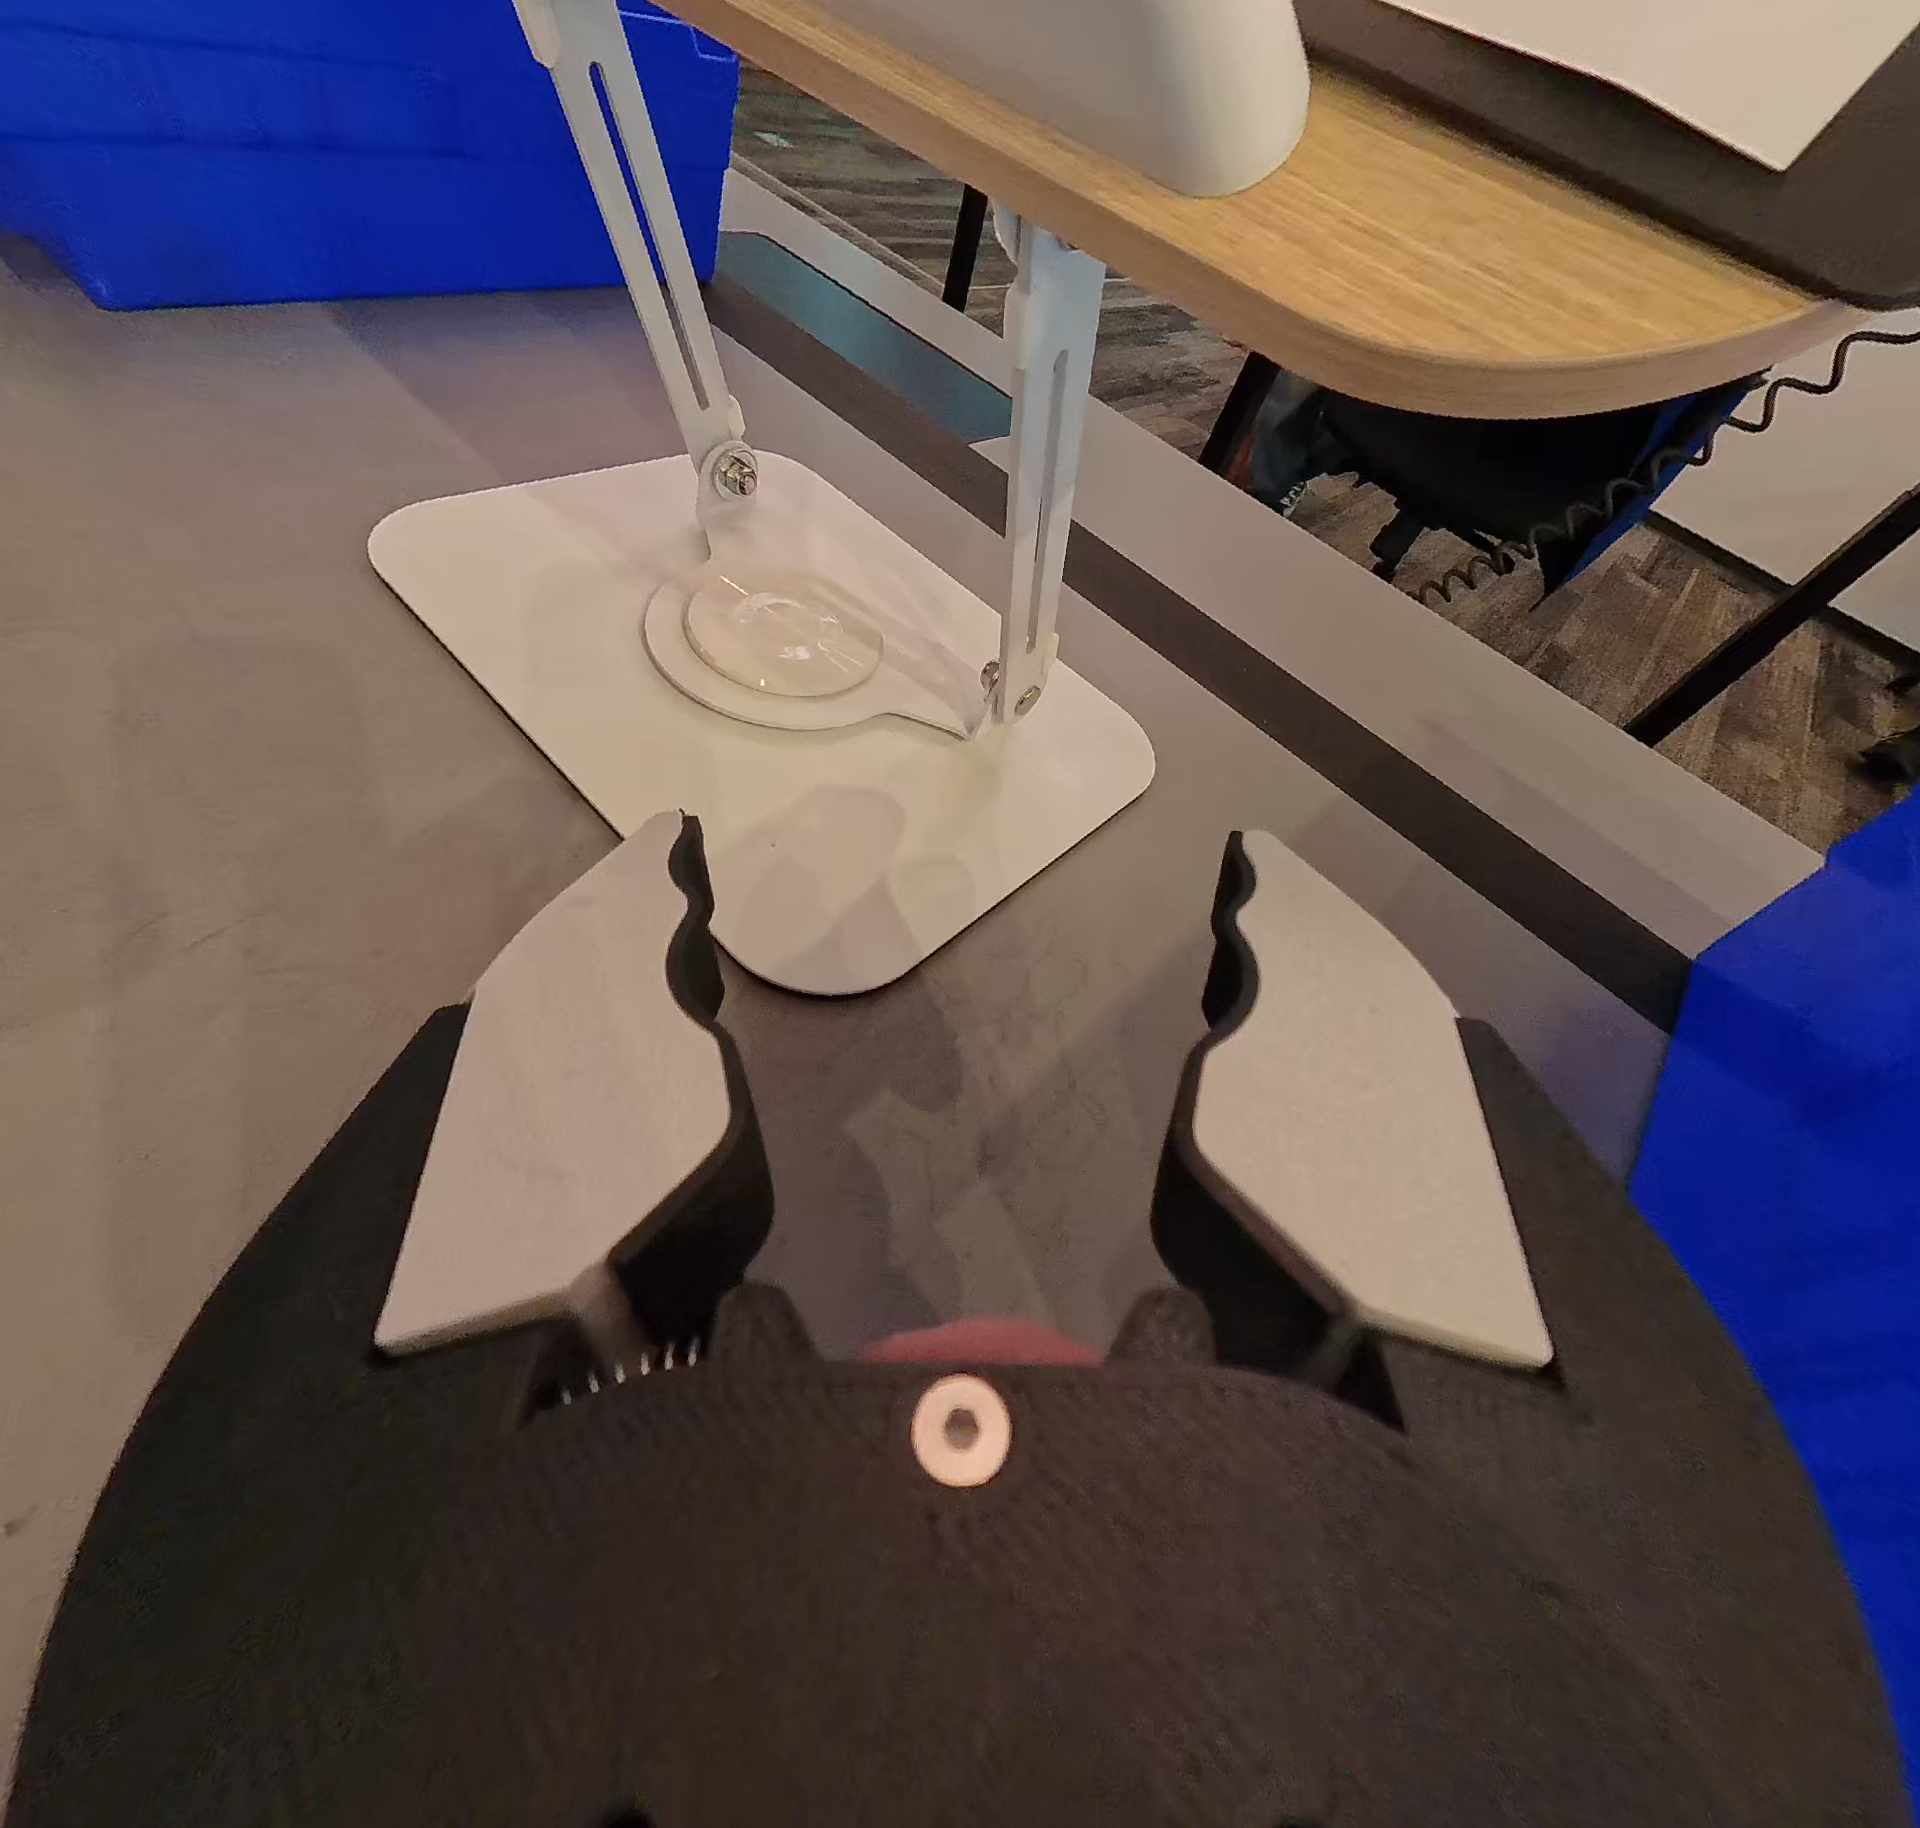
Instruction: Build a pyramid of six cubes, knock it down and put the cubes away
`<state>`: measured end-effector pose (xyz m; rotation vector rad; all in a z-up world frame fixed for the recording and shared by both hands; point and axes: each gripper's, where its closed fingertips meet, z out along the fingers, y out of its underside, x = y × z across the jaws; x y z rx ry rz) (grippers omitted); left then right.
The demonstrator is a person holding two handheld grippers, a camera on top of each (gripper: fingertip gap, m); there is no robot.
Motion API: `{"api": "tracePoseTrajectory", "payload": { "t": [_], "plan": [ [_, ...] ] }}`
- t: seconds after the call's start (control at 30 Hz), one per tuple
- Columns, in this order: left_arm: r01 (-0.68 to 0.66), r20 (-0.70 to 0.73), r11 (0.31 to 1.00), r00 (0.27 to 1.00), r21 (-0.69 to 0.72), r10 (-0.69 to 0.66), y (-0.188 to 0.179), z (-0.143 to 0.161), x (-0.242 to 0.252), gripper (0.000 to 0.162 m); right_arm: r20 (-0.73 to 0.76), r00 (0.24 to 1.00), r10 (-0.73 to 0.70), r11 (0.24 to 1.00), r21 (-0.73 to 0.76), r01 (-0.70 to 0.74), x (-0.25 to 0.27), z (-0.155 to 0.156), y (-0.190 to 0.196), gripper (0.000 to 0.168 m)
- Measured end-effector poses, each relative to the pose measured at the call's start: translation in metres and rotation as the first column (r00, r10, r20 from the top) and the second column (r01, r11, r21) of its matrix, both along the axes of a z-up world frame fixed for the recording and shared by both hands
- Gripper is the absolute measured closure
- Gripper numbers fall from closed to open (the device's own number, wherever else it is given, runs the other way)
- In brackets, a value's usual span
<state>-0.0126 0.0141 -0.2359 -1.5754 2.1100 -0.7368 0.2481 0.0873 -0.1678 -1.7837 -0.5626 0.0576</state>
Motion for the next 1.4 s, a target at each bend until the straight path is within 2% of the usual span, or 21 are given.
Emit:
{"api": "tracePoseTrajectory", "payload": {
  "t": [0.37,0.47,0.7,1.0,1.4],
  "plan": [
    [0.020,0.012,1.000,1.000,-0.021,-0.020,0.000,-0.001,0.004,0.134,0.001,1.000,0.001,1.000,0.000,-0.001,0.000,0.000,0.000,0.076],
    [0.010,0.010,1.000,1.000,-0.024,-0.010,0.000,0.000,0.004,0.120,0.002,1.000,0.001,1.000,0.001,-0.001,0.000,0.000,0.000,0.076],
    [0.001,0.078,1.000,0.997,0.007,-0.001,-0.001,0.019,0.015,0.108,0.009,1.000,0.003,1.000,-0.002,-0.003,-0.001,-0.001,0.000,0.076],
    [0.086,0.010,0.994,0.996,0.068,-0.087,-0.009,0.012,0.041,0.115,0.009,1.000,0.005,1.000,-0.001,-0.005,-0.001,-0.001,0.000,0.076],
    [0.087,0.001,0.995,0.996,0.052,-0.087,-0.010,0.005,0.040,0.128,0.015,1.000,0.008,1.000,-0.004,-0.008,-0.002,-0.002,0.000,0.076]
  ]
}}
